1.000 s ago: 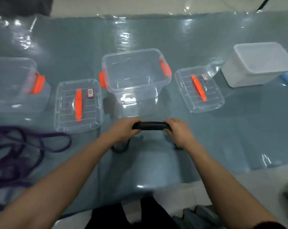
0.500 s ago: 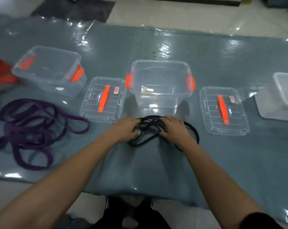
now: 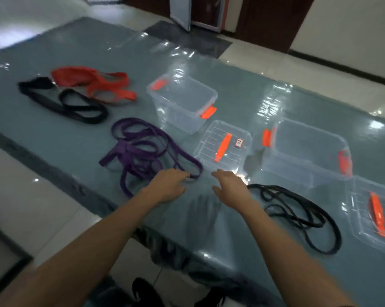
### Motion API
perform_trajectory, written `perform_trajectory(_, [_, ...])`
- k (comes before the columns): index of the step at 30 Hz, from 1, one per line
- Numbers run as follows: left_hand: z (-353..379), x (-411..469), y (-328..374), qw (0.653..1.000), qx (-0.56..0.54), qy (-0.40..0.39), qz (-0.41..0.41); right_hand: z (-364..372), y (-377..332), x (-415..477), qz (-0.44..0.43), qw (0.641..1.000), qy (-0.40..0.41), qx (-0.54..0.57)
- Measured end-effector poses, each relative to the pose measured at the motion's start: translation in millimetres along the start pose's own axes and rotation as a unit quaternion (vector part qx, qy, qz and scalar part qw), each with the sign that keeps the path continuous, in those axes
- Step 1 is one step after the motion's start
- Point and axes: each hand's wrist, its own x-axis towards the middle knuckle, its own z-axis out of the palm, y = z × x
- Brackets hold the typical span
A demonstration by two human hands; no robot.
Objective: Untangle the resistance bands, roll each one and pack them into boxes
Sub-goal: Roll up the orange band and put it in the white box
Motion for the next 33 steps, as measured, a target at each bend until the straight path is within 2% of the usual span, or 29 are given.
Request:
perform_trajectory(10, [-30.1,-157.0,-226.8,0.981,-0.073,0.099,-0.150,24.3,-258.1,79.4,-0.175,0.982,-0.016,-0.069])
perform_trajectory(18, [-22.3,-276.3,-320.4,0.940,-0.135,0.154,-0.272,49.6,-416.9,115.2,-0.324,0.941,-0.063,-0.069])
perform_trajectory(26, [-14.4,-314.1,-375.0,0.903,-0.163,0.160,-0.363,80.1,-497.3,164.2,-0.380,0.915,-0.124,-0.060])
perform_trajectory(30, [-17.2,-290.6,-414.5,0.894,-0.166,0.138,-0.393,91.0,-513.5,214.5,-0.380,0.912,-0.148,-0.039])
perform_trajectory(33, [-37.0,-252.6,-447.5,0.900,-0.157,0.134,-0.383,89.5,-510.8,264.2,-0.364,0.920,-0.144,0.008])
